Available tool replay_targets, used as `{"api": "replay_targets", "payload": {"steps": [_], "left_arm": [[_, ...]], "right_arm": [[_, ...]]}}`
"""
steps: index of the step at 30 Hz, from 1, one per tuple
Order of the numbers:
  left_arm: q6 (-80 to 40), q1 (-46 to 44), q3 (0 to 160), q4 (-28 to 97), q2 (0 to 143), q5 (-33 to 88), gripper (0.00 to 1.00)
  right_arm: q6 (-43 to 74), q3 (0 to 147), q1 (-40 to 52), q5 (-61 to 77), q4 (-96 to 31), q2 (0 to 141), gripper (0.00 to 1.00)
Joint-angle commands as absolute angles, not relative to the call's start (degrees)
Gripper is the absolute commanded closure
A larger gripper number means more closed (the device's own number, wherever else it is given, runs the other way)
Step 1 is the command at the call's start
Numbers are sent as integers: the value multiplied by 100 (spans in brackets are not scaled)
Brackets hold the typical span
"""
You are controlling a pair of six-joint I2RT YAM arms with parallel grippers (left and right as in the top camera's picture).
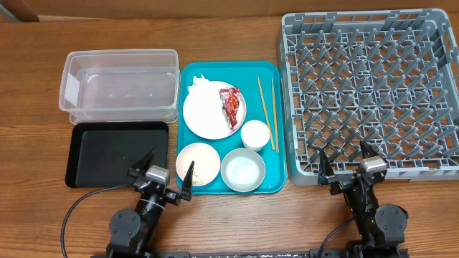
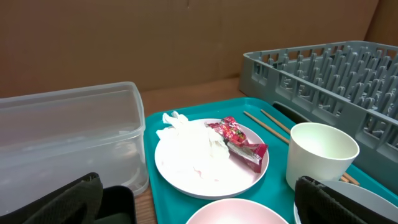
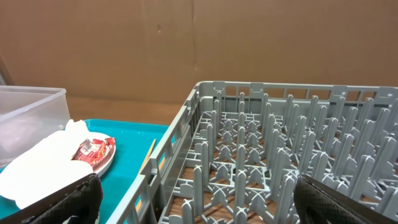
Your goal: Sort waste into correct bins and load items into the dishwasher
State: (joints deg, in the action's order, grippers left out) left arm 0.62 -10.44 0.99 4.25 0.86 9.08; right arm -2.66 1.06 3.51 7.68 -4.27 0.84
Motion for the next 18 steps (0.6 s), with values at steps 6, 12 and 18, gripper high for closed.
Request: {"api": "replay_targets", "payload": {"steps": [6,12,18], "left_arm": [[108,-1015,58,292,32,1216,0],[-89,-1015,58,311,32,2067,0],[-862,-1015,75,91,32,2338,0]], "right_arm": [[-279,45,368,1212,-373,16,0],[27,45,368,1964,-307,16,0],[344,60,368,2818,-139,16,0]]}}
